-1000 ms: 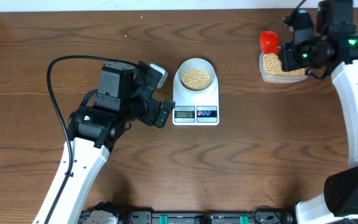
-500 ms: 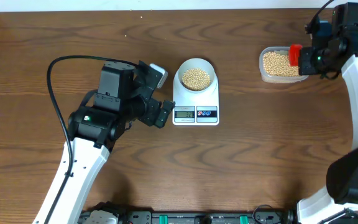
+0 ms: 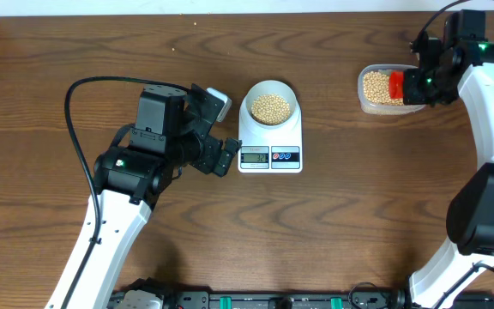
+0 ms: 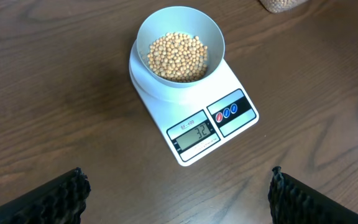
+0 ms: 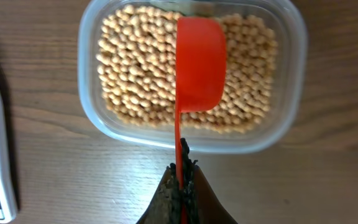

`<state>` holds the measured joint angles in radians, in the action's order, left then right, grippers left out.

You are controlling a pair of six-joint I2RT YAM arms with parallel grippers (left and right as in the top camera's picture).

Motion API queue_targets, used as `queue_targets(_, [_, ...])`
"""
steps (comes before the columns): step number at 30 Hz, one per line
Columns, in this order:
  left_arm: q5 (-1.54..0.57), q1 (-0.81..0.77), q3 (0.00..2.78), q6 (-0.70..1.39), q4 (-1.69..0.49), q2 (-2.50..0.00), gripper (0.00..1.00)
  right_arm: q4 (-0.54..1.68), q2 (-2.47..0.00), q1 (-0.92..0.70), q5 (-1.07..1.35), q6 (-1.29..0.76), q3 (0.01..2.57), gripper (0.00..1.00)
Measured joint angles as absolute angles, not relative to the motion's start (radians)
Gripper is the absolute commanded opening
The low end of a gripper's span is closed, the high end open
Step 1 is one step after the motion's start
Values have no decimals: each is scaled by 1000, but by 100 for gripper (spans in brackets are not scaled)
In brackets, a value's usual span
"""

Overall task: Scoop item into bowl and weigh 50g on scale
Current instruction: 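Dip the red scoop into the soybean tub with the right gripper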

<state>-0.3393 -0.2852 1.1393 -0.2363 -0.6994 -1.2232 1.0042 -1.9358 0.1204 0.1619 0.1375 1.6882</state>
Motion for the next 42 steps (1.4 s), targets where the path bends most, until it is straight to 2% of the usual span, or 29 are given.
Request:
queue_targets(14, [-339, -285, 1139, -236, -699, -1223, 94, 990, -1993, 155, 368, 135, 1688, 1])
queue_targets(30, [-339, -285, 1139, -236, -699, -1223, 94, 1043, -1995, 375, 654, 151, 1688, 1])
queue_targets(42, [-339, -285, 1139, -236, -699, -1223, 94, 1065, -1995, 423, 872, 226, 1688, 1])
